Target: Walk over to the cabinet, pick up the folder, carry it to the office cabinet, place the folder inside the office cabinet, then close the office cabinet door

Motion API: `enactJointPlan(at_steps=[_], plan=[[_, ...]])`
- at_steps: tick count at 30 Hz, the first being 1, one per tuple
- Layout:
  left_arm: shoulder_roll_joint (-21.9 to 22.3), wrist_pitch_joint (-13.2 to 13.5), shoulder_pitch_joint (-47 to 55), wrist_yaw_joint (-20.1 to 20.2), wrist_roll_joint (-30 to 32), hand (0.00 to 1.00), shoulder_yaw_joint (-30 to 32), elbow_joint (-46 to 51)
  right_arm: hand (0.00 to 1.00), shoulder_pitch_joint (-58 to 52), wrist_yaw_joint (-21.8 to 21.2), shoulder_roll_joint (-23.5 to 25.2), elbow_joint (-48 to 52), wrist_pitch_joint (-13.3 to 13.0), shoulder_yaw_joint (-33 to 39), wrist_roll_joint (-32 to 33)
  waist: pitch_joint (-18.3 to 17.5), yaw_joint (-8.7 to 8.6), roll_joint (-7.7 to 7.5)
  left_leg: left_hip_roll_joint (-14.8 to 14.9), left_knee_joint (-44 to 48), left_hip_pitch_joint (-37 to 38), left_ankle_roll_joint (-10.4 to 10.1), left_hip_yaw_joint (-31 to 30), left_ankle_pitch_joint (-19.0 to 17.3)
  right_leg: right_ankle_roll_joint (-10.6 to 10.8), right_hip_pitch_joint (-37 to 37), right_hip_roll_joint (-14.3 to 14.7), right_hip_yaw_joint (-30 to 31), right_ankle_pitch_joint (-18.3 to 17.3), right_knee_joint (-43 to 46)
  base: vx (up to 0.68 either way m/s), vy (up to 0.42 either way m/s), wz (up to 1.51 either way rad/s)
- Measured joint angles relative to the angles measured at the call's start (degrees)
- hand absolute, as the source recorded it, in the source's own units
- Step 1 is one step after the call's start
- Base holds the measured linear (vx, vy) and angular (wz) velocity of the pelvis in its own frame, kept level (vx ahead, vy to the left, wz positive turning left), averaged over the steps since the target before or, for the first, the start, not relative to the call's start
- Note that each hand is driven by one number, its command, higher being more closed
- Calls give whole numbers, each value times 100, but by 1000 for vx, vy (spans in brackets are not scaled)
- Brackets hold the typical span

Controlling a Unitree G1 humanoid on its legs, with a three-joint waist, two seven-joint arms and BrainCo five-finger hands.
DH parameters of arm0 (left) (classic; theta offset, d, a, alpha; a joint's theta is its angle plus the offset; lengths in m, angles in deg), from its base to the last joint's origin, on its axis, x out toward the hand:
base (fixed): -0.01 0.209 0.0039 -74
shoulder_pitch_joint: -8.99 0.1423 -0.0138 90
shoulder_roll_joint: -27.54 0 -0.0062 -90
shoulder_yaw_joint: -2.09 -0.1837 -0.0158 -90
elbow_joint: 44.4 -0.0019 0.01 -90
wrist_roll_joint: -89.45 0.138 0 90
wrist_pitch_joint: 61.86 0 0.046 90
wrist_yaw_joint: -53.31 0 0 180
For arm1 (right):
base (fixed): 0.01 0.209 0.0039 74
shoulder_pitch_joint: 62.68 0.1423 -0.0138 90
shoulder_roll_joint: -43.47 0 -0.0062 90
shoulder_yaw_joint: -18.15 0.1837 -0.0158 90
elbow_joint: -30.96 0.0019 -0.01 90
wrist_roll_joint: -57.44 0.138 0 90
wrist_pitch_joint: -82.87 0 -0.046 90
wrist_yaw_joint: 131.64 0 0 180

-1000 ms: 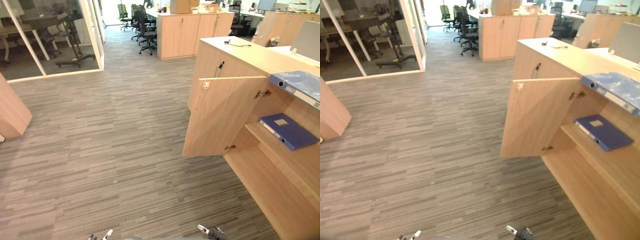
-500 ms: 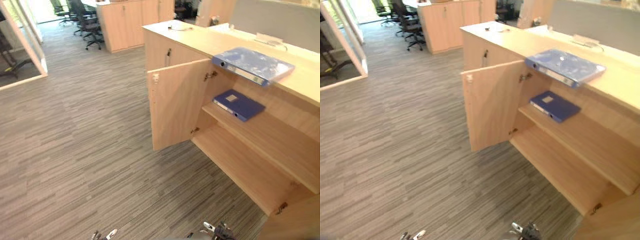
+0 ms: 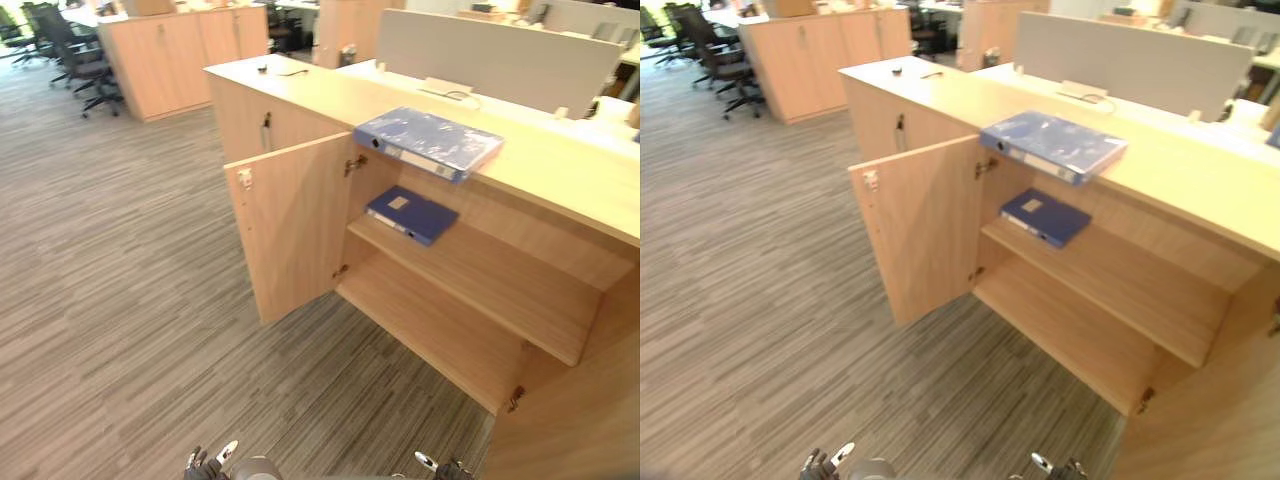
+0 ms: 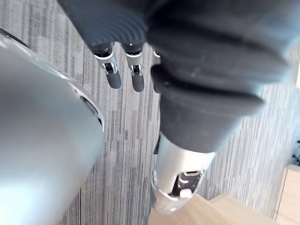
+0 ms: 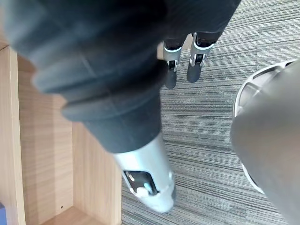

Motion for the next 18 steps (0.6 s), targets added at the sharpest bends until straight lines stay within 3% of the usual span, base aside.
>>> enactJointPlan(at_steps=[1,3,4,5,6,8,10,12,18], plan=[[-10,-1,58,-1,-17,0,7,3,0,98,19,-32,-128,13,-4,0,3,37,-23,-267,-258,-243,-4,-238,-175,-78,31,-53,280,91,-115,281,311,-136],[6,-3,177,-6,-20,0,18,2,0,166,26,-32,-181,15,-2,0,5,71,-33,-748,-1213,-473,-111,-851,-254,77,74,-218,633,189,-230,268,330,-121],[22,-4,267,-10,-16,0,19,2,0,169,25,-36,-178,15,-2,0,-11,148,-42,-1172,-2495,-449,-167,-1603,-206,310,107,-362,913,225,-294,210,294,-91],[38,-5,293,-12,-13,0,19,-2,0,173,25,-50,-178,13,-2,0,-38,161,-19,-1287,-3071,-402,-239,-1954,-53,486,108,-394,996,259,-312,352,463,-102],[34,-4,304,-13,-60,0,76,-28,0,171,30,-18,-202,10,-6,1,-92,216,-79,-1473,-3432,-264,-409,-2107,535,676,180,-520,1192,286,-395,350,349,-51],[-104,63,210,-21,-51,0,46,-9,0,157,14,143,-220,11,-23,-9,-259,187,-318,-1693,-3581,-214,-345,-1934,544,682,230,-740,1201,728,-807,392,331,-35],[-119,59,72,-22,-52,0,67,-84,0,250,3,217,-145,1,-22,-10,-297,203,-376,-1814,-3667,-105,-337,-1735,542,712,353,-894,1244,1089,-1112,300,280,-42],[-115,60,59,-20,-13,0,53,-145,0,272,-39,282,-86,-25,-23,-6,-403,228,-370,-1906,-3959,157,-200,-1536,580,724,416,-1028,1311,1382,-1326,269,261,-59],[-86,57,51,-20,63,0,18,-211,0,156,-101,364,-3,-23,-45,-16,-548,210,-322,-1997,-4761,869,44,-1027,659,766,156,-1311,1648,1434,-996,112,117,-57]])
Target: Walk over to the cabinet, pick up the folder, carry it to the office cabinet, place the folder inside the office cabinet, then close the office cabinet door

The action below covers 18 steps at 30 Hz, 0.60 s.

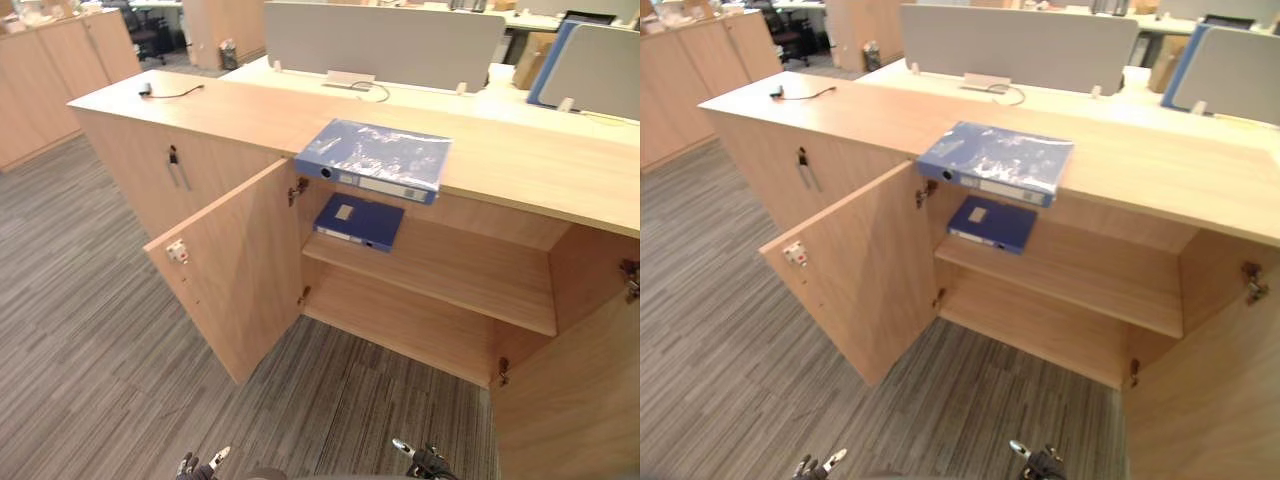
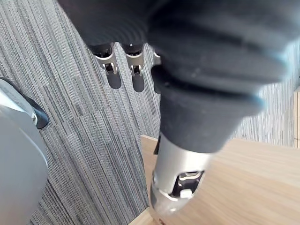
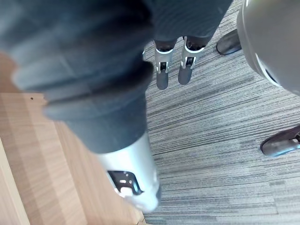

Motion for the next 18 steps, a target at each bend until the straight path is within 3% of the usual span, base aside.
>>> enactJointPlan(at_steps=[2,3,5,8,9,10,11,12,13,14,15,16,18], plan=[[122,-2,-28,-1,66,0,67,13,0,-112,-6,-92,237,-13,-6,-2,21,-33,109,51,-373,273,158,136,-14,23,-681,-81,305,-78,1151,-22,69,-71],[154,-3,-47,0,89,0,158,12,0,-187,-10,-138,375,-20,-55,-7,123,-89,95,30,-425,477,159,293,-81,-141,-1098,-257,302,-86,2060,-81,58,-47],[165,-4,-13,0,96,0,190,13,0,-330,-9,-154,458,-42,-85,-7,142,-123,70,35,-438,644,159,450,-155,-340,-1277,-378,218,-51,2546,-76,61,-48],[172,-1,-25,2,138,0,200,25,0,-439,-24,-234,523,-140,-452,-10,123,-302,116,200,-662,876,249,620,-169,-271,-1435,-319,-3,-204,2755,-3,3,-50],[177,-1,-67,1,138,0,199,25,0,-403,-42,-239,514,-136,-452,-11,125,-357,135,301,-670,873,240,623,-178,-233,-1485,-203,-84,-429,2760,51,-128,-30],[206,-4,-221,1,139,0,185,14,0,-357,-64,-280,506,-112,-448,-11,200,-422,170,573,-657,870,170,607,-224,-248,-1593,141,-218,-879,2775,65,-208,-14],[218,0,-392,7,152,0,131,10,0,-353,-63,-257,506,-97,-452,-9,248,-437,197,856,-634,871,57,558,-295,-269,-1724,515,-424,-993,2641,57,-280,-7],[214,2,-459,10,165,0,129,7,0,-357,-62,-244,504,-90,-454,-11,262,-426,175,938,-631,865,-24,545,-346,-280,-1753,660,-490,-984,2452,41,-243,5],[163,9,-495,31,184,0,128,14,0,-424,-62,-171,502,-86,-453,-5,257,-417,36,928,-612,935,-122,474,-421,-470,-1613,793,-684,-825,1777,135,-364,21],[165,9,-561,70,184,0,147,-39,0,-448,-64,-162,491,-74,-397,36,310,-464,10,970,-601,1103,-213,371,-499,-564,-1475,794,-732,-734,1642,171,-317,29],[233,-2,-527,73,187,0,156,-56,0,-486,-57,-196,530,-75,-401,19,253,-494,60,1039,-613,1117,-183,315,-511,-573,-1442,876,-801,-826,1595,262,-392,22],[365,-7,-479,84,194,0,138,-67,0,-501,-63,-261,581,-89,-402,1,156,-492,267,1212,-605,1141,-210,273,-507,-641,-1436,1061,-856,-981,1592,261,-284,3],[369,-43,-457,117,238,0,179,-98,0,-389,-62,-295,580,-89,-428,-3,161,-490,352,1411,-373,1058,-228,228,-494,-740,-1316,1279,-914,-1108,1505,294,-294,-6]])
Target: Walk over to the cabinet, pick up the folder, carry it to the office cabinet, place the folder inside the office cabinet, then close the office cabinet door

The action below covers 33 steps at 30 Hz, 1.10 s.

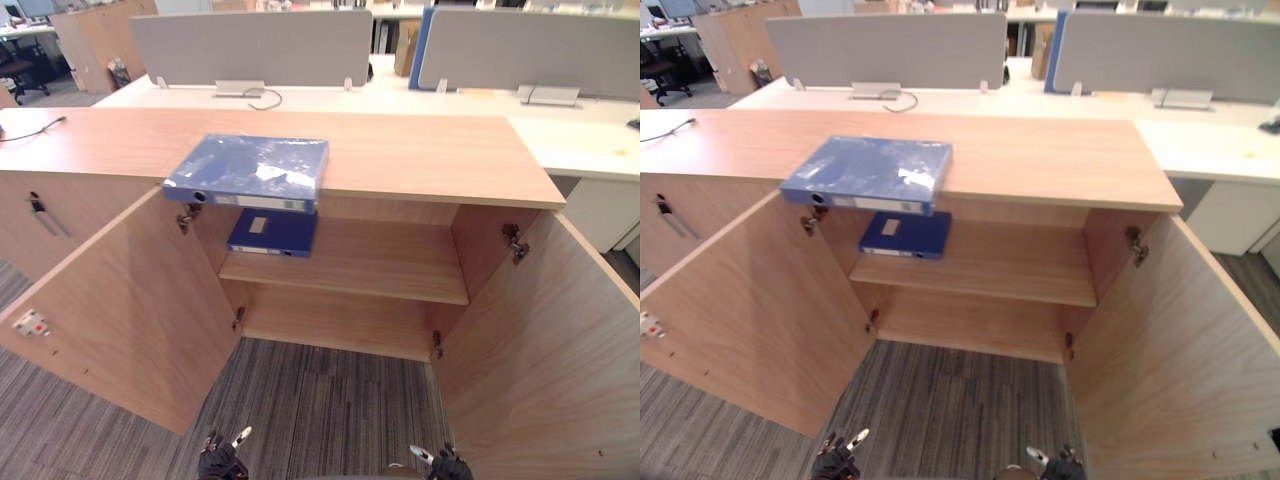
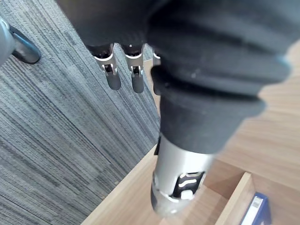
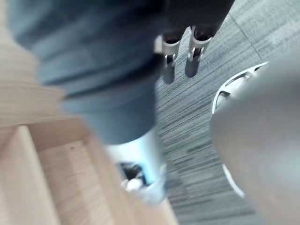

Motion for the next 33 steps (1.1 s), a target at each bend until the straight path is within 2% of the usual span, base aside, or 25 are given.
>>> enactJointPlan(at_steps=[2,5,7,8,9,11,12,13,14,15,16,17,20,23,27,29,33], plan=[[4,-15,18,4,-4,0,201,69,0,-13,7,33,6,4,-26,11,7,4,3,219,1115,-443,-48,-130,-30,-66,351,266,-111,-37,-375,332,-277,7],[1,-25,63,3,-63,0,367,145,0,-20,54,30,65,0,-85,61,168,90,8,496,4006,-1513,-102,-258,-3,-154,1088,603,-114,-77,-914,317,-164,-7],[-17,-24,122,2,-98,0,393,233,0,-13,77,32,64,0,-217,158,195,145,-24,472,4698,-1917,-26,-9,-97,-147,1481,640,-74,-72,-1210,308,-35,-11],[-23,-19,133,3,-100,0,381,240,0,20,78,26,50,0,-230,211,209,184,-28,434,4729,-2095,-32,154,-210,-139,1608,630,-28,-64,-1326,358,55,-28],[-54,-18,129,3,-102,0,341,238,0,204,79,20,-85,6,-234,236,275,276,-66,186,4447,-2350,61,272,-452,-132,1752,507,120,-60,-1401,310,121,-36],[-82,-13,150,-2,-148,0,314,253,0,406,78,59,-208,12,-246,244,331,357,-126,-193,3567,-2502,92,266,-545,-98,1798,282,249,-47,-1333,323,219,-48],[-77,-11,168,-2,-150,0,254,289,0,480,74,95,-208,10,-248,241,354,367,-104,-439,2561,-2560,101,133,-316,-18,1860,156,268,-32,-1294,318,242,-35],[-55,-5,208,-1,-149,0,194,295,0,483,71,97,-205,11,-250,241,328,373,-44,-520,1987,-2537,154,19,165,96,1891,154,270,-19,-1293,306,249,-18],[-92,16,186,2,-200,0,186,301,0,482,70,186,-208,19,-255,233,302,436,-130,-706,1793,-2450,251,-13,610,301,1994,24,320,-40,-1331,255,181,-1],[-140,36,181,5,-201,0,161,316,0,463,61,250,-208,14,-259,229,281,424,-210,-812,1685,-2393,260,-11,615,326,1983,-80,329,-14,-1363,323,208,9],[-205,68,144,5,-199,0,144,345,0,483,57,372,-171,12,-253,228,251,406,-361,-977,1454,-2309,334,11,662,281,1969,-211,364,55,-1405,319,176,11],[-230,70,99,5,-200,0,144,295,0,523,50,433,-167,12,-247,224,233,445,-407,-1073,1245,-2189,401,49,703,266,1982,-295,376,183,-1445,293,177,6],[-247,70,107,11,-232,0,-37,324,0,495,-3,460,-122,12,-279,219,226,474,-397,-1243,553,-1714,559,96,938,314,2081,-435,364,491,-1454,211,111,0],[-293,36,119,180,-648,0,-467,668,0,412,-12,478,-56,12,-397,193,189,482,-400,-1296,-95,-1403,538,31,1264,446,2152,-432,329,687,-1554,97,-29,10],[-167,-31,244,646,-1772,0,-889,1803,0,321,-110,473,2,18,-642,30,184,519,-392,-1291,-799,-1161,502,-44,1688,541,2172,-399,227,783,-1700,20,-75,7],[-163,-34,332,739,-2304,0,-1015,2449,0,256,-162,476,123,27,-771,-11,174,555,-393,-1292,-1076,-1039,494,-50,1840,542,2185,-392,228,784,-1740,5,-26,0],[-192,101,614,667,-2629,0,-1457,3846,0,232,-191,398,172,96,-1144,-71,180,596,-382,-1345,-1462,-925,512,-156,2095,542,2175,-405,209,783,-1766,-23,19,9]])
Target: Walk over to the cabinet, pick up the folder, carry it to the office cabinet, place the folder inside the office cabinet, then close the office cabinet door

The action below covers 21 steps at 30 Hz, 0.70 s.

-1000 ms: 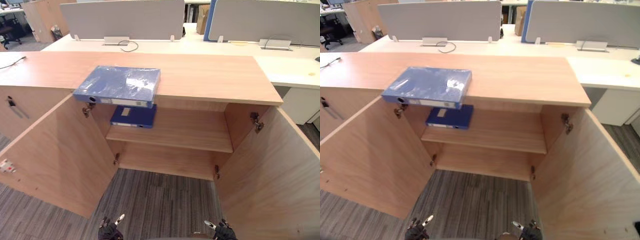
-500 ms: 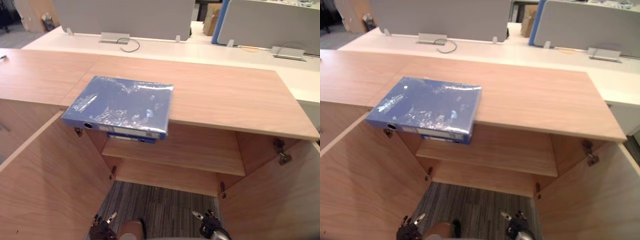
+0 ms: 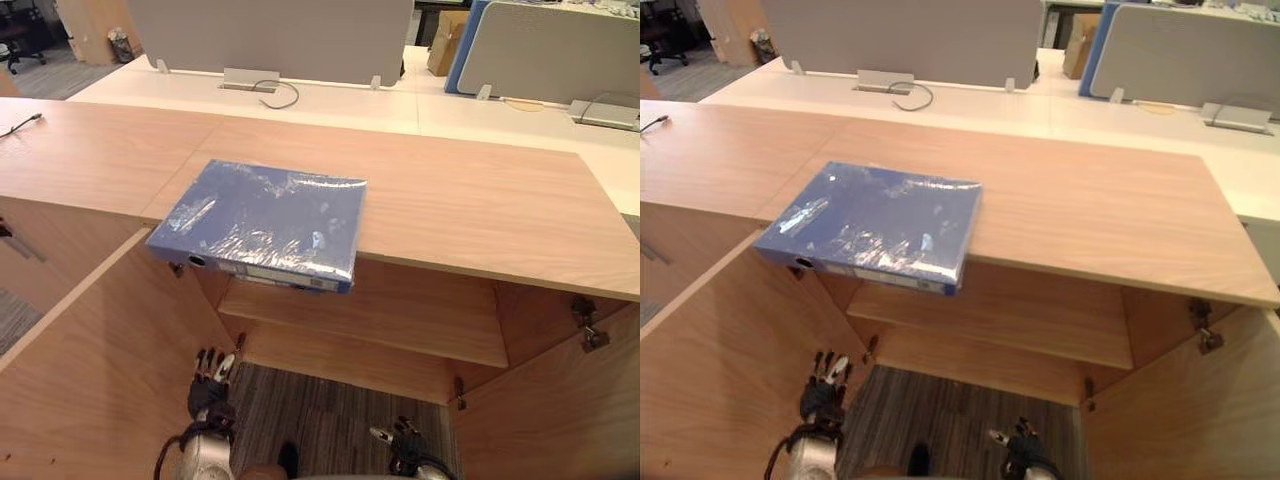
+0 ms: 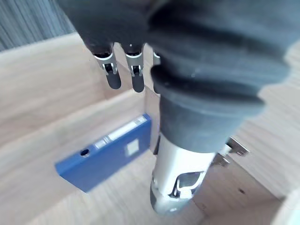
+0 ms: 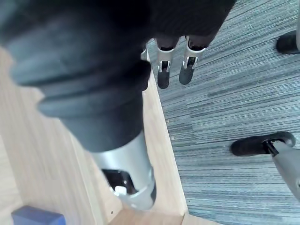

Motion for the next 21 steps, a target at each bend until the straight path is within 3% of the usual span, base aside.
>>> enactJointPlan(at_steps=[4,11,15,17,21], plan=[[1,-33,247,-10,2,0,-378,728,0,1,-34,2,8,74,-195,-183,-16,53,25,-65,-13,-42,-18,-103,-11,2,9,-19,-177,-4,3,-44,32,14],[120,-72,563,-253,276,0,-351,2154,0,-85,-36,-47,-11,128,-226,-374,-65,204,55,-238,7,-274,-52,-694,22,64,67,-10,-707,-63,1,-33,12,41],[148,-71,733,-700,1779,0,-66,3299,0,-121,-19,-33,-12,130,-210,-373,-81,301,66,-304,30,-362,-47,-1040,160,97,180,19,-1144,-86,2,-3,5,45],[178,-63,831,-1002,2803,0,193,3963,0,-120,15,42,-11,129,-178,-371,-97,384,62,-303,38,-378,-48,-1086,166,98,194,38,-1231,-88,6,20,14,18],[202,-53,873,-1592,4167,0,495,4656,0,-118,33,69,-11,129,-174,-372,-150,413,41,-307,104,-466,-50,-1103,174,98,179,66,-1247,-90,-63,21,13,2]])
